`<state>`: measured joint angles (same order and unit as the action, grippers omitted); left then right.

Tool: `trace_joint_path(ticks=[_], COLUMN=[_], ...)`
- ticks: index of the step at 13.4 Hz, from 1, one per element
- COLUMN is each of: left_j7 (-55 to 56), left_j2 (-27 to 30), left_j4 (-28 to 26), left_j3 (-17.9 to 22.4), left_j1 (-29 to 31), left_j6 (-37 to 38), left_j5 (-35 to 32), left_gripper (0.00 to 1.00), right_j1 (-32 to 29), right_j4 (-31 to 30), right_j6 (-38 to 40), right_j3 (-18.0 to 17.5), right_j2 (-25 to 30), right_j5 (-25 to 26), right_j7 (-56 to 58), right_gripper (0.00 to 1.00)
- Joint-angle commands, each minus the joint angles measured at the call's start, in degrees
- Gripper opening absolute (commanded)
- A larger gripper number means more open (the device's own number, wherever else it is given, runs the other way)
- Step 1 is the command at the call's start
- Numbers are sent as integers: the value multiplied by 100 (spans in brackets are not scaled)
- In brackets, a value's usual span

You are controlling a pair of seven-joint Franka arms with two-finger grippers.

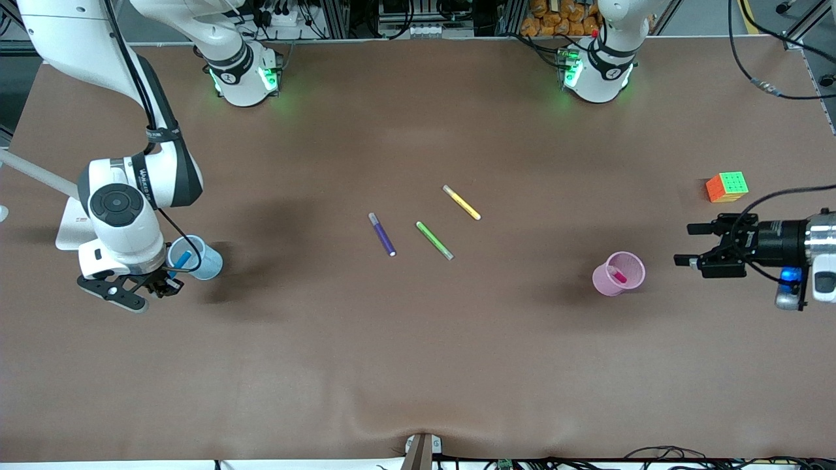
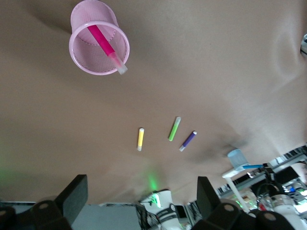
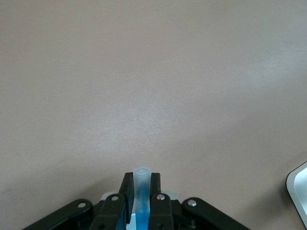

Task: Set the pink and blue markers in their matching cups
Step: 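Drop the blue marker into the blue cup while the left gripper withdraws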

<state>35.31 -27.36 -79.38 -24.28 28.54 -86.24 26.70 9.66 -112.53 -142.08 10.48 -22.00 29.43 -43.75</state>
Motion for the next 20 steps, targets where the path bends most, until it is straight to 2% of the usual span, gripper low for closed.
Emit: trace_joint_path(ticks=[1,5,8,9,10,11,12,14,15,17,18,20], left_j7=[90,20,-24,-50,-68,-77,-77,-103,-156,-366,-489,-648], left_j2=[459,1328,1760,1874,1953,2067,2199,2366,2428,2464,2507,2569], left_j4=[-61,-52,-52,-26,44,45,45,45,45,45,45,45], left_j3=[-103,-121,-410,-428,-428,-437,-437,-437,-429,-411,-394,-349], left_j1=[28,-15,-15,-15,-15,-15,-15,-6,-6,2,11,20], left_j6=[203,398,407,407,407,407,407,476,477,486,486,486], left_j5=[-104,-322,-753,-745,-719,-701,-692,-692,-701,-771,-780,-867], left_gripper=[100,100,100,100,100,100,100,100,100,100,100,100], right_j1=[-105,-88,-44,-70,-70,-70,-52,-61,-70,-78,-70,-131], right_j4=[-137,-295,-314,-288,-279,-261,-217,-121,2,614,1001,1740], right_j6=[-109,-135,-100,-83,-65,-39,-21,84,276,1055,1434,1936], right_j3=[-63,-63,-63,-63,-63,-63,-63,-72,-81,-107,-116,-107], right_j2=[38,46,46,47,47,47,55,73,64,29,-49,-252], right_j5=[248,256,256,265,265,265,265,265,265,187,-14,-1100], right_j7=[-221,-396,-529,-503,-503,-485,-476,-406,-406,-197,-30,583], right_gripper=[0,0,0,11,51,61,84,89,97,100,100,100])
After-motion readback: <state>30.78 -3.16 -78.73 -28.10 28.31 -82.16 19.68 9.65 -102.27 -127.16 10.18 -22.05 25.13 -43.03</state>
